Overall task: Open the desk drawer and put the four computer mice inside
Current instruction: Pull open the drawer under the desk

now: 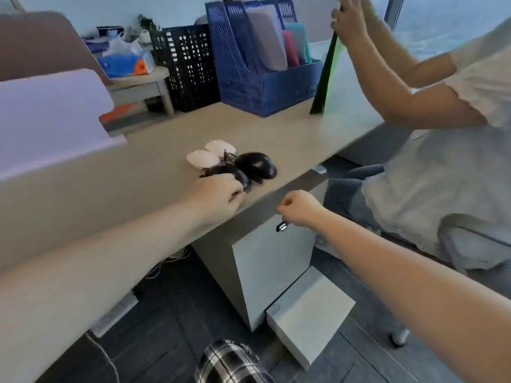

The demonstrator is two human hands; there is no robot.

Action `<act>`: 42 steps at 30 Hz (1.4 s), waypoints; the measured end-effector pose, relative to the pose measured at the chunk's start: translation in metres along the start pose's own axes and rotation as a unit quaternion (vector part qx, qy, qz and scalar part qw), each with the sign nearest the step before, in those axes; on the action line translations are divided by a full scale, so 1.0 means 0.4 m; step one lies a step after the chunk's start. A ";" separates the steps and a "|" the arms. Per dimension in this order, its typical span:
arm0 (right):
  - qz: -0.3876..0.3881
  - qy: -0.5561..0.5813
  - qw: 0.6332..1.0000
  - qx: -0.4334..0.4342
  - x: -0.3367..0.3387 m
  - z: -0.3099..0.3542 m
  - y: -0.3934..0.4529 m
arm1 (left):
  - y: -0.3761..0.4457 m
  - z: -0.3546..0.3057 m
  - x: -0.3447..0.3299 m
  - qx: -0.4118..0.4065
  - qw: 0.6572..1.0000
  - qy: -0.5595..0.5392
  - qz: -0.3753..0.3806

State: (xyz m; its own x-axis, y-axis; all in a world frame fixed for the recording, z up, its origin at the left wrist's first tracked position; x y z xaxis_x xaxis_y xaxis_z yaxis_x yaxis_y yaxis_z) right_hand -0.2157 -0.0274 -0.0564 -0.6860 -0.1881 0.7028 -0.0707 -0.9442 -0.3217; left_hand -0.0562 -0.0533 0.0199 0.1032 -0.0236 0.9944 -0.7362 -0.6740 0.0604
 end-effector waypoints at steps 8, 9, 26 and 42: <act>0.028 0.180 0.974 -0.135 -0.142 -0.227 0.053 | 0.013 -0.025 -0.033 -0.051 0.997 -0.033 -0.038; 0.025 0.200 0.969 -0.145 -0.152 -0.245 0.065 | 0.023 -0.016 -0.033 -0.054 0.997 -0.041 -0.048; -0.012 0.384 0.898 -0.215 -0.225 -0.268 0.139 | 0.035 -0.007 -0.041 -0.131 0.985 -0.026 -0.110; -0.089 -0.187 0.964 -0.166 -0.032 -0.314 -0.054 | 0.006 -0.026 -0.051 -0.145 0.985 -0.005 -0.094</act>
State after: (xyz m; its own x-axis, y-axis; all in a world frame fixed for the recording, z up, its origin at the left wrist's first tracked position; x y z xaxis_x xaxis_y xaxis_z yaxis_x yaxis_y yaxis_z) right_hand -0.2966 0.0293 -0.1381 -0.3372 -0.1741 0.9252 -0.4338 -0.8435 -0.3168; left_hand -0.0672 -0.0468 0.0007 0.2608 0.0737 0.9626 -0.8632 -0.4288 0.2667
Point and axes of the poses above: each hand's wrist, its own y-axis towards the middle knuckle, its own x-axis out of the back of the hand, z = x × y, the point moved 8 cm from there along y, towards the middle knuckle, and after that the axes turned 11 degrees about z, right-handed, at the moved point
